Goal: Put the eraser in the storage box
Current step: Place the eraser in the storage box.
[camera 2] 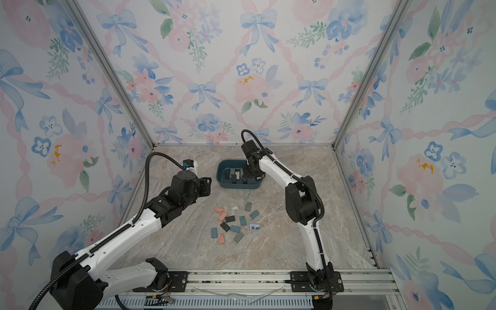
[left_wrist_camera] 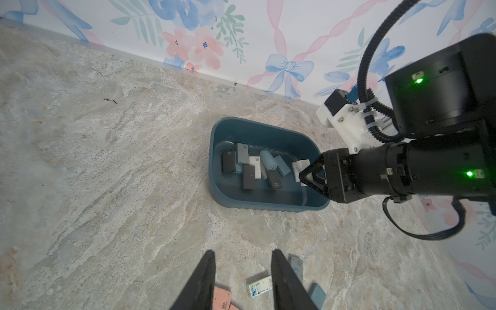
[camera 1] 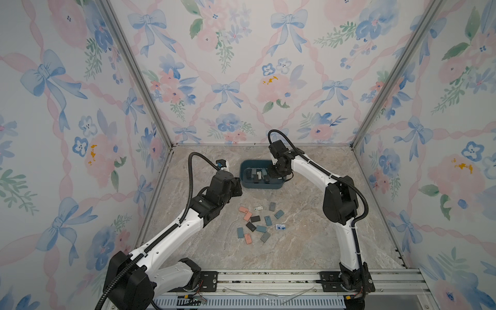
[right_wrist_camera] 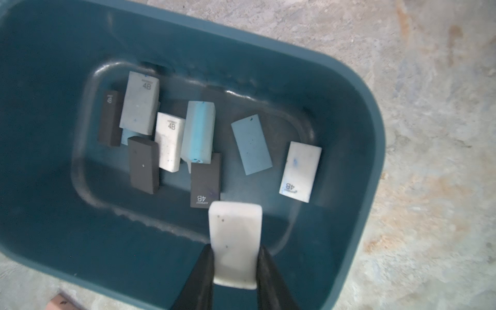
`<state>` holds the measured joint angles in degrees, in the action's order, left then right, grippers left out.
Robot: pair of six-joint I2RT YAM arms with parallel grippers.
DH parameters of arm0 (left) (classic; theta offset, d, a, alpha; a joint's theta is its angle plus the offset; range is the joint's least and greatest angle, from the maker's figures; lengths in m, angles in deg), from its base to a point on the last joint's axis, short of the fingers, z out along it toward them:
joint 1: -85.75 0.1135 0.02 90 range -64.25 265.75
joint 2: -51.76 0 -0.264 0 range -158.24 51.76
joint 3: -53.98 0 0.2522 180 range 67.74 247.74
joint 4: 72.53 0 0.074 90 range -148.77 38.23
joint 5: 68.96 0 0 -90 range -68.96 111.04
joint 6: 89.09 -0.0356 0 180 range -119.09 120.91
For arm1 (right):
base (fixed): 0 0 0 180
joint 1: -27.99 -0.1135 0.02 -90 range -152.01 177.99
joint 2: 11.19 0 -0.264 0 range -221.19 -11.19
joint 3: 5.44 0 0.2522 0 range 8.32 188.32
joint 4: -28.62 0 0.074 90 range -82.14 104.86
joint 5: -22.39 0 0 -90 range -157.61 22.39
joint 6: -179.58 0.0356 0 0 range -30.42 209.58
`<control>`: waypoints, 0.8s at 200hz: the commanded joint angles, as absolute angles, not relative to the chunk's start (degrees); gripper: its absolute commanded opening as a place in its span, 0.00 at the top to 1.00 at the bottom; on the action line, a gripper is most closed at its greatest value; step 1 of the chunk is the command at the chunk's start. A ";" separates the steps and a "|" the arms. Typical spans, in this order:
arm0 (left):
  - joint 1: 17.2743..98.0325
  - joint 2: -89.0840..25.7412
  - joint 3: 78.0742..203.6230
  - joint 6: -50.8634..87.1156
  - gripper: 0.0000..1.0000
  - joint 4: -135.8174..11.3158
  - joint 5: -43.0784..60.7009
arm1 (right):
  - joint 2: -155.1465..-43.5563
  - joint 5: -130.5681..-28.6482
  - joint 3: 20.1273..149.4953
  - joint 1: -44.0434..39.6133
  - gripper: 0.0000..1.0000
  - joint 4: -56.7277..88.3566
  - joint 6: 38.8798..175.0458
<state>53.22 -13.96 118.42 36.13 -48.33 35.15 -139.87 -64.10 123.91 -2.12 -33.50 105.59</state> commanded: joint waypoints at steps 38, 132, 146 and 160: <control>53.49 -14.03 118.26 37.14 0.63 -47.79 34.74 | -144.19 -61.27 130.05 -0.56 0.72 -36.71 104.91; 53.51 -12.60 117.50 37.30 0.63 -46.99 35.93 | -150.92 -60.31 140.49 0.61 0.70 -41.23 104.14; 53.56 -12.41 117.49 37.37 0.63 -46.76 36.06 | -151.85 -60.31 141.59 0.62 0.70 -41.73 104.07; 53.57 -12.28 117.41 37.31 0.63 -46.64 36.24 | -152.42 -60.40 142.16 0.62 0.70 -42.08 104.15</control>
<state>53.22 -13.63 118.16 36.98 -47.94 35.21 -150.32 -61.19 139.71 0.20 -39.13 104.93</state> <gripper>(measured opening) 0.373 0.304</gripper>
